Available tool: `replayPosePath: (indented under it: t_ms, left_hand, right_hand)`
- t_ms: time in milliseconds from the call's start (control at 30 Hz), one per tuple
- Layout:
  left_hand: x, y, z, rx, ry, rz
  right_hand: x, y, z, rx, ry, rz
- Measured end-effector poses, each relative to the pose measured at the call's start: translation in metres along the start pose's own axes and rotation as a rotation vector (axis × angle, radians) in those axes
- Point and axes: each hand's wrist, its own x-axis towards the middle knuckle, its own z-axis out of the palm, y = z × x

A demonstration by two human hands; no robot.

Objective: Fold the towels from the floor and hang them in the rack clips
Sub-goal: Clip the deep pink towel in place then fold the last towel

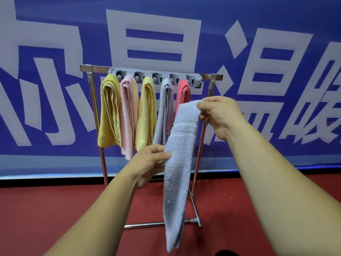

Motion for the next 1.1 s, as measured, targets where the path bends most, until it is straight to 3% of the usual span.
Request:
replayPosePath:
  t_ms: [133, 233, 467, 733, 1100]
  left_hand:
    - [-0.003, -0.024, 0.000, -0.089, 0.097, -0.037]
    - [-0.001, -0.054, -0.003, -0.141, 0.187, -0.104]
    - [-0.011, -0.138, -0.017, -0.161, 0.323, -0.279]
    - [-0.047, -0.176, -0.031, -0.209, 0.469, -0.267]
    - [-0.056, -0.172, -0.036, -0.376, 0.429, -0.211]
  right_hand:
    - [0.000, 0.047, -0.009, 0.024, -0.024, 0.143]
    - [-0.023, 0.120, -0.016, 0.023, -0.081, 0.345]
    - [-0.113, 0.267, -0.021, 0.154, -0.025, 0.680]
    - [-0.154, 0.305, -0.021, 0.189, -0.075, 0.719]
    - [-0.155, 0.297, -0.013, 0.222, -0.227, 0.722]
